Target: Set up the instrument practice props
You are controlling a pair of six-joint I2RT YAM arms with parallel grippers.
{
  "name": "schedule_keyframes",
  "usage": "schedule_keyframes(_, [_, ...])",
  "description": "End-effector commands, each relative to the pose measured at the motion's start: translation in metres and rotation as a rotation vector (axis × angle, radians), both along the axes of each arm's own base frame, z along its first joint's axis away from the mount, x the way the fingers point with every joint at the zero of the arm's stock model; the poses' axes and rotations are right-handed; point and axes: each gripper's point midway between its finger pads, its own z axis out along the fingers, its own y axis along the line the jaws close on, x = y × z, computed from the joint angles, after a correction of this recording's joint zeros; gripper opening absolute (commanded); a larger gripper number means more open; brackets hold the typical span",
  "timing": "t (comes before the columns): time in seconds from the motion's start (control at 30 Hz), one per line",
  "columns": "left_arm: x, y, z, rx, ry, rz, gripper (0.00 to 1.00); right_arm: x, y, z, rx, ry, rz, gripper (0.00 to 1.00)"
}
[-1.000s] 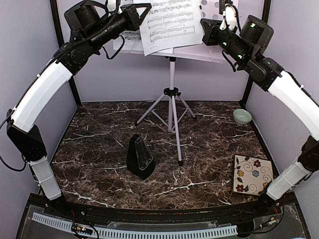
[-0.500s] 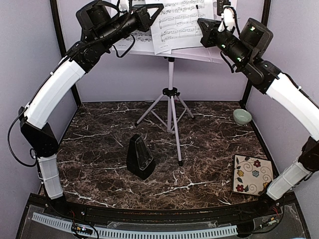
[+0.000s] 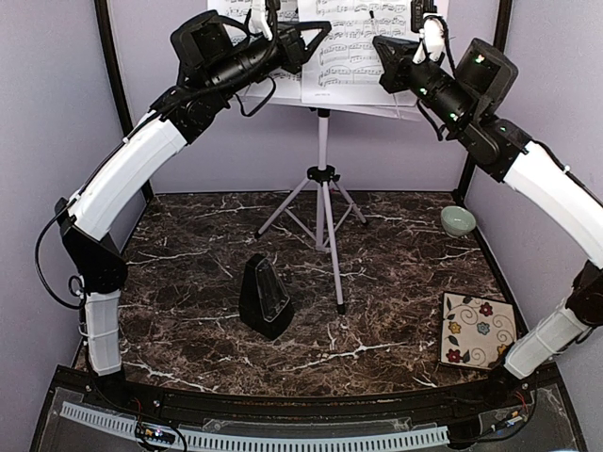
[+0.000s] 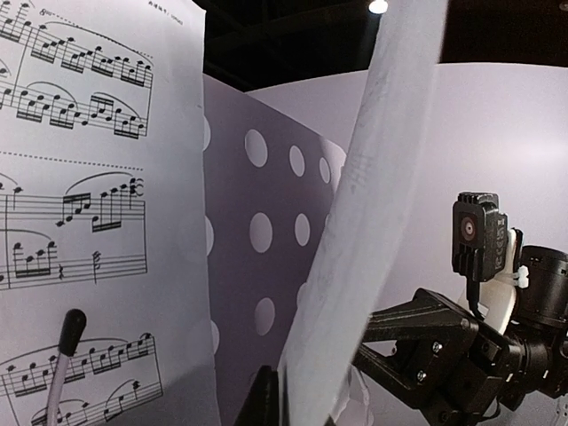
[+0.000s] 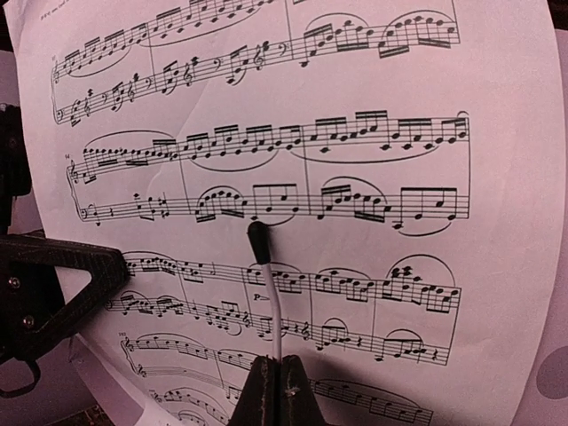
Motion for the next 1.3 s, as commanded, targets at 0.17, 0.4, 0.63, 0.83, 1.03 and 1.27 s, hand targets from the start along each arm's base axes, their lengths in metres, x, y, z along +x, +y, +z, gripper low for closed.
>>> schedule_keyframes(0.17, [-0.02,0.02,0.035,-0.059,-0.044,0.02,0.33,-0.008,0.003,-0.008,-0.015,0.006,0.026,0.0])
schedule_keyframes(0.4, [-0.021,0.02,0.031,-0.041,-0.025,0.023,0.4,-0.011,-0.003,-0.01,-0.009,0.011,0.015,0.1])
schedule_keyframes(0.63, [-0.019,0.02,0.027,-0.036,-0.008,0.037,0.28,-0.015,-0.005,-0.009,-0.008,0.009,0.015,0.09])
schedule_keyframes(0.83, [-0.014,0.015,0.02,-0.038,0.005,0.031,0.1,-0.017,-0.004,-0.009,-0.009,0.004,0.027,0.04])
schedule_keyframes(1.03, [-0.011,0.015,0.018,-0.032,0.006,0.046,0.02,-0.017,-0.004,-0.007,-0.003,-0.003,0.033,0.0])
schedule_keyframes(1.27, [-0.009,0.009,0.014,-0.03,-0.004,0.034,0.0,-0.02,-0.001,-0.01,-0.007,-0.016,0.052,0.0])
